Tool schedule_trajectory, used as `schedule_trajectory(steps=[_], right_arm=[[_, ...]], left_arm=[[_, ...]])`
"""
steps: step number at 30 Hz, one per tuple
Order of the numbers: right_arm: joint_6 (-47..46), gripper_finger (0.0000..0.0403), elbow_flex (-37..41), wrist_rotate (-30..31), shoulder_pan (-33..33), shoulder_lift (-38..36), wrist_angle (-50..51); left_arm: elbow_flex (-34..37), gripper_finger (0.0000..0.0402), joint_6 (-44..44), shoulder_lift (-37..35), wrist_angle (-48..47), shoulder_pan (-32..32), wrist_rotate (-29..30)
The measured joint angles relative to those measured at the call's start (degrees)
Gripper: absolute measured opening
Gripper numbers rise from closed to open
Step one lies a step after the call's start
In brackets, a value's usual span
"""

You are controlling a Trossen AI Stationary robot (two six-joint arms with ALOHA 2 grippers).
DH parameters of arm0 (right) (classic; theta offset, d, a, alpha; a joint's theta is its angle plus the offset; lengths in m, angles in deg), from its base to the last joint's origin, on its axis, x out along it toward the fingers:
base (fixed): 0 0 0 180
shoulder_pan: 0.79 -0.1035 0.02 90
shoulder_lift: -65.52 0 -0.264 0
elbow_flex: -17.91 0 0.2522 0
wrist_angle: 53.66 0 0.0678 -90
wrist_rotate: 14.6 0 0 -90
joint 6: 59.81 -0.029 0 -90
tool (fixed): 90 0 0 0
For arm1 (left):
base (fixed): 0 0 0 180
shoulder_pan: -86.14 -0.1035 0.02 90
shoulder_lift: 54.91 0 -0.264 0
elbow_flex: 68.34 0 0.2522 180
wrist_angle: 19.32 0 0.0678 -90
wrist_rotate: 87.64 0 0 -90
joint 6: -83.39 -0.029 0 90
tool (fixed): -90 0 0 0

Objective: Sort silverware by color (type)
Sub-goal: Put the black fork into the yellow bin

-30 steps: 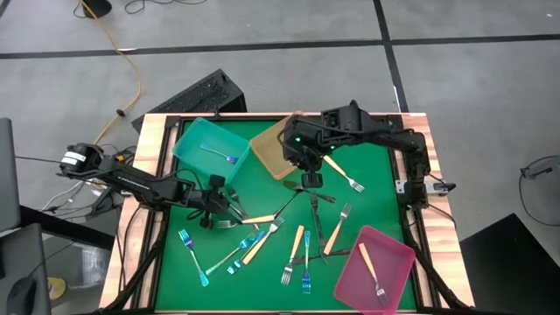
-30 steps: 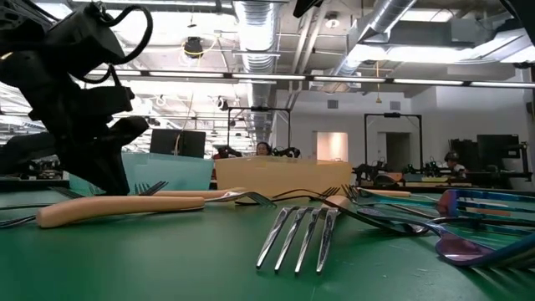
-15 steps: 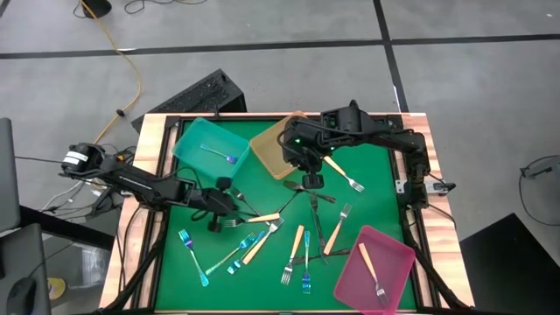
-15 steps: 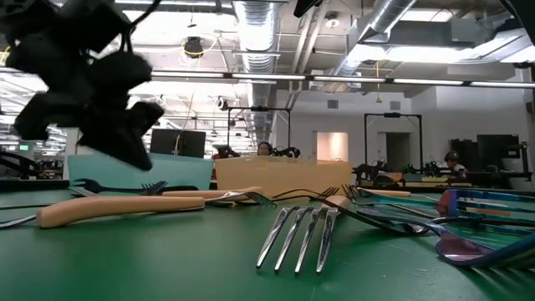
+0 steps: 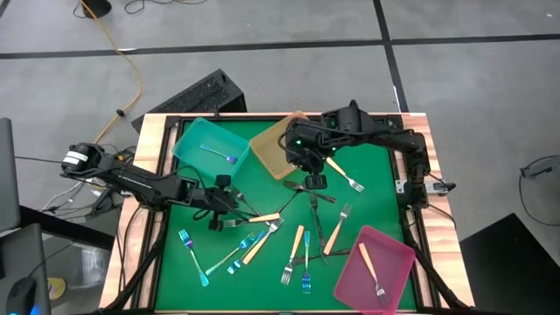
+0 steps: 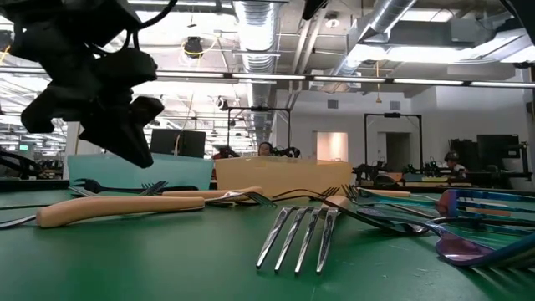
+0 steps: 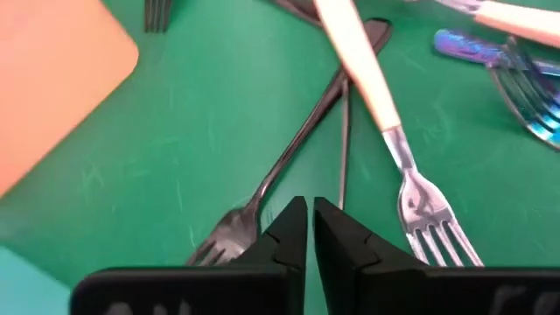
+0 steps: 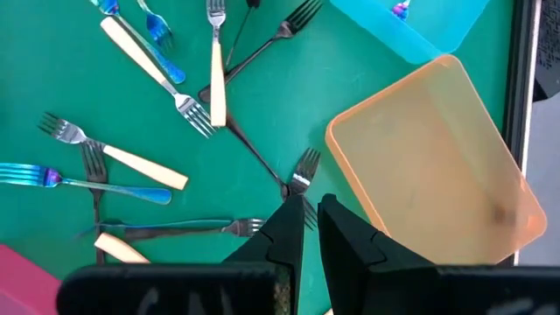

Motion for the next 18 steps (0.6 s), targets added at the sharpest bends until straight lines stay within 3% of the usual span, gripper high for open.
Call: schedule_trajectory(steps=[11,18], right_arm=[[-0.4,0.0063,0.0,0.0,-1.3,0.0,-0.1],[-0.4,0.0063,0.0,0.0,-1.2,0.0,-0.3]], left_arm=[[0.0,0.0126,3.7,0.0,-1.5,0.0,0.0],[0.0,0.0141,4.6,0.0,-4.8,-0.6,0.1]])
